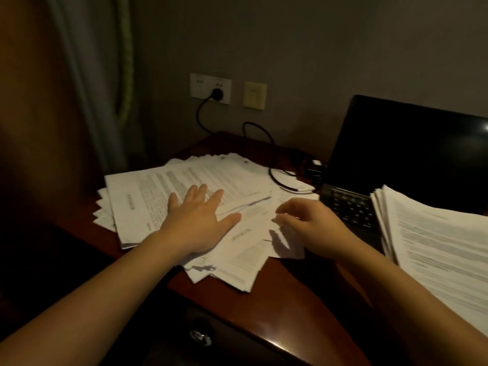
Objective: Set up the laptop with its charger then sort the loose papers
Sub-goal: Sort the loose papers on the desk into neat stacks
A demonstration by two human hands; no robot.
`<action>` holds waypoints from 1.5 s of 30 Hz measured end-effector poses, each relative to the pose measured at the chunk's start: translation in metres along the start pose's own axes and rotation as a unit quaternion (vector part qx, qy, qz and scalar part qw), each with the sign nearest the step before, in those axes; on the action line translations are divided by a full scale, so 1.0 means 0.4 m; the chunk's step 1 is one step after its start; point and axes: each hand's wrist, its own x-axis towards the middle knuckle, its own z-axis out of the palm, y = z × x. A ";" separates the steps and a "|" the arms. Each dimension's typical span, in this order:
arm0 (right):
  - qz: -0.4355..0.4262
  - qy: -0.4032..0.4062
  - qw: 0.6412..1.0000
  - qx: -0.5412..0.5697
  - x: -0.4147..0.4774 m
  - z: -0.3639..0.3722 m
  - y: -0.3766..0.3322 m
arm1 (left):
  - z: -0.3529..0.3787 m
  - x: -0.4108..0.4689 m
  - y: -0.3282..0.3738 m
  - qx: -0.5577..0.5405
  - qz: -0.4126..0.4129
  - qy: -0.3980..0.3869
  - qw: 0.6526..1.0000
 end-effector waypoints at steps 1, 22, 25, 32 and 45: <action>0.023 0.016 0.999 0.046 0.015 0.005 -0.003 | 0.002 -0.004 -0.011 -0.002 0.005 0.003 1.000; 0.080 -0.020 0.996 -0.035 0.292 0.059 -0.101 | -0.080 -0.032 -0.141 -0.119 0.138 -0.053 0.982; 0.084 -0.016 0.996 -0.040 0.314 0.063 -0.099 | -0.100 -0.014 -0.187 -0.306 0.139 -0.120 0.934; 0.099 0.025 0.994 0.045 0.359 0.046 -0.085 | -0.104 -0.011 -0.158 -0.379 0.067 -0.034 0.922; 0.090 -0.125 0.983 -0.102 0.508 0.097 -0.175 | 0.008 -0.054 -0.097 -0.074 -0.005 0.040 0.996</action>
